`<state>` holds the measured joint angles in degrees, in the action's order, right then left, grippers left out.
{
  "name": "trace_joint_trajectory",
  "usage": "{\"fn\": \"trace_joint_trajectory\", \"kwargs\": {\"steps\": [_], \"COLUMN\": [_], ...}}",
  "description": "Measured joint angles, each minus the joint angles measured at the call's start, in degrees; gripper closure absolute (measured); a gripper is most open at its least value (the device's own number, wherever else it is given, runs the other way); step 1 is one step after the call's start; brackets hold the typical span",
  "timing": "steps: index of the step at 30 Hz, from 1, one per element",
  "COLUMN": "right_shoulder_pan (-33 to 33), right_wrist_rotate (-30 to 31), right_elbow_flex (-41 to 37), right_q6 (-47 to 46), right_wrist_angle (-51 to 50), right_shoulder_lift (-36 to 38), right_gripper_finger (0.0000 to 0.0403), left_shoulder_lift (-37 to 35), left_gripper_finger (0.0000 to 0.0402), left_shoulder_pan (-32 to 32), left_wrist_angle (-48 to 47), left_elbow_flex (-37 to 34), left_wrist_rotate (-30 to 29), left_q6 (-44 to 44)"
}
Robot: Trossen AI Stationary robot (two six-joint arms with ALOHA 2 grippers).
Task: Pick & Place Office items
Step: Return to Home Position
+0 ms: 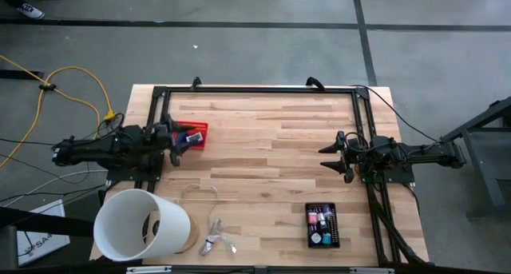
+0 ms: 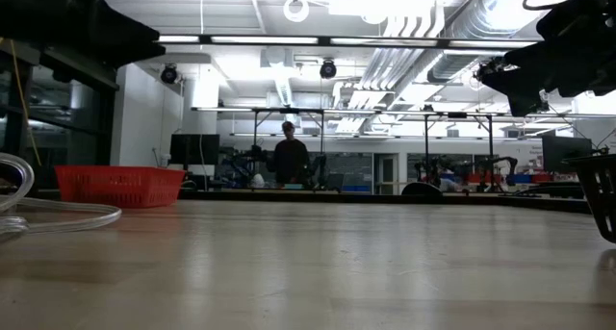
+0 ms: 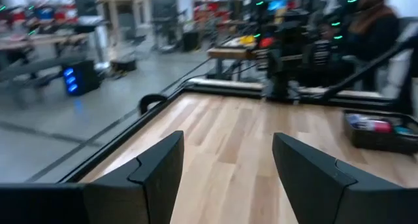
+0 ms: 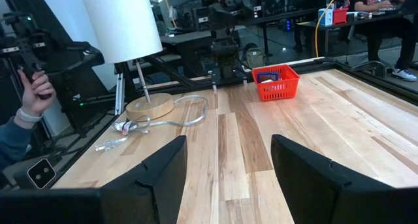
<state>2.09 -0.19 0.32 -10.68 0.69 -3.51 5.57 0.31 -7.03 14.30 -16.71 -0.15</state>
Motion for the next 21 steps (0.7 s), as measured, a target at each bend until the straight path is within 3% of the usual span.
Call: {"fn": "trace_joint_trajectory", "kwargs": {"steps": [4,14,21], "right_shoulder_pan": [0.0,0.0,0.0], "right_wrist_rotate": [0.0,0.0,0.0], "right_elbow_flex": [0.0,0.0,0.0], "right_q6": [0.0,0.0,0.0], "right_wrist_angle": [0.0,0.0,0.0], "right_shoulder_lift": [0.0,0.0,0.0], "right_gripper_finger": [0.0195,0.0195,0.0195], "left_shoulder_lift": [-2.8,-5.4,-5.4], "left_gripper_finger": [0.0175,0.0175,0.0175], "left_shoulder_pan": [0.0,0.0,0.0], "left_wrist_angle": [2.1,1.9,2.0], "left_elbow_flex": [-3.1,-6.9,-8.2], "left_wrist_rotate": [5.3,11.6,12.9], "left_q6": [2.0,1.3,0.7]}}
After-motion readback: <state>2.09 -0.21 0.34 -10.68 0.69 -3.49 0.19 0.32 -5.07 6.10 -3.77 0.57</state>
